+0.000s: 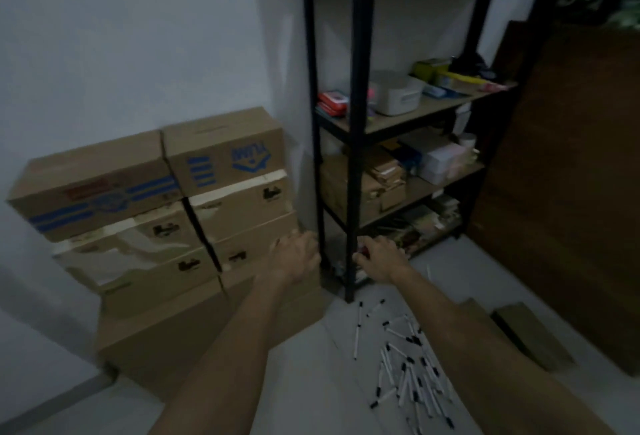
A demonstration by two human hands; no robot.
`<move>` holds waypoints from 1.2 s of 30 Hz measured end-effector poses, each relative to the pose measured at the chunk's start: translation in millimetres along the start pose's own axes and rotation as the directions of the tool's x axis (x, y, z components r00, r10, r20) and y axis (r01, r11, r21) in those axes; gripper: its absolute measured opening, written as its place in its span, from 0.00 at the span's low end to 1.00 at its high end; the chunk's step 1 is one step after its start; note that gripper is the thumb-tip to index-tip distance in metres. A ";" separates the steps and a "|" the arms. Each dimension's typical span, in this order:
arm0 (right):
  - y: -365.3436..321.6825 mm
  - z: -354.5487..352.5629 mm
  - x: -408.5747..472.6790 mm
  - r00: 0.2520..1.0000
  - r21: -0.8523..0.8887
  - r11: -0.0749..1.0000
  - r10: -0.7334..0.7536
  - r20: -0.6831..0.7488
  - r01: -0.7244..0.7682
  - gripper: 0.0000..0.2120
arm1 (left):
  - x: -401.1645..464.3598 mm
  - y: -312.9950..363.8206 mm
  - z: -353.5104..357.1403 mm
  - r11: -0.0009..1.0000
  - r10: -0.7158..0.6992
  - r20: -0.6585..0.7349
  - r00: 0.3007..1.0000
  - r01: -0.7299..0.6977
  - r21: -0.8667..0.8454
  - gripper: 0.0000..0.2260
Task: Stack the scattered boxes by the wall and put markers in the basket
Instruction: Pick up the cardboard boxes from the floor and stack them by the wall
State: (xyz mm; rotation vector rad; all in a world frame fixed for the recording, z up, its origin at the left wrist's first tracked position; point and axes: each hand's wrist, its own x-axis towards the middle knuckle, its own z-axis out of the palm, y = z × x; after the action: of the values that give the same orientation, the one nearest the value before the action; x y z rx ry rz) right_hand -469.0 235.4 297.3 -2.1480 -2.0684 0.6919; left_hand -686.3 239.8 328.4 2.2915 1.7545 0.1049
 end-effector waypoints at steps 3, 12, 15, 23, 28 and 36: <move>73.8 -7.5 -22.1 0.998 0.039 0.997 0.064 0.006 -0.064 0.27 | 7.7 64.5 32.1 0.999 0.041 0.032 0.999 -0.040 -0.024 0.22; 300.2 -39.3 -77.4 0.980 0.036 0.981 0.189 0.059 -0.191 0.30 | 30.7 278.0 127.8 0.996 0.084 0.114 0.990 -0.079 -0.049 0.26; 355.7 -47.7 -83.0 0.974 0.042 0.974 0.218 0.069 -0.221 0.29 | 39.9 326.0 155.3 0.996 0.087 0.155 0.984 -0.084 -0.021 0.27; 473.9 -49.9 -60.1 0.962 0.034 0.970 0.234 0.137 -0.241 0.28 | 94.8 406.7 226.7 0.994 0.060 0.203 0.977 -0.041 -0.098 0.26; 541.4 -39.2 -16.7 0.960 0.008 0.978 0.202 0.194 -0.207 0.26 | 138.9 446.0 284.5 0.987 0.000 0.180 0.984 0.029 -0.156 0.27; 649.5 -18.6 45.5 0.937 0.078 0.973 0.186 0.295 -0.218 0.29 | 195.2 505.0 379.5 0.962 -0.156 0.207 0.966 0.197 -0.191 0.27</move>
State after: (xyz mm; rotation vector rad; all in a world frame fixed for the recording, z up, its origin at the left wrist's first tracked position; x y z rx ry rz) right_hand 140.3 228.7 67.3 -2.3371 -1.8891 1.1764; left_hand -79.5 245.7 65.8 1.9205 1.7497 0.0338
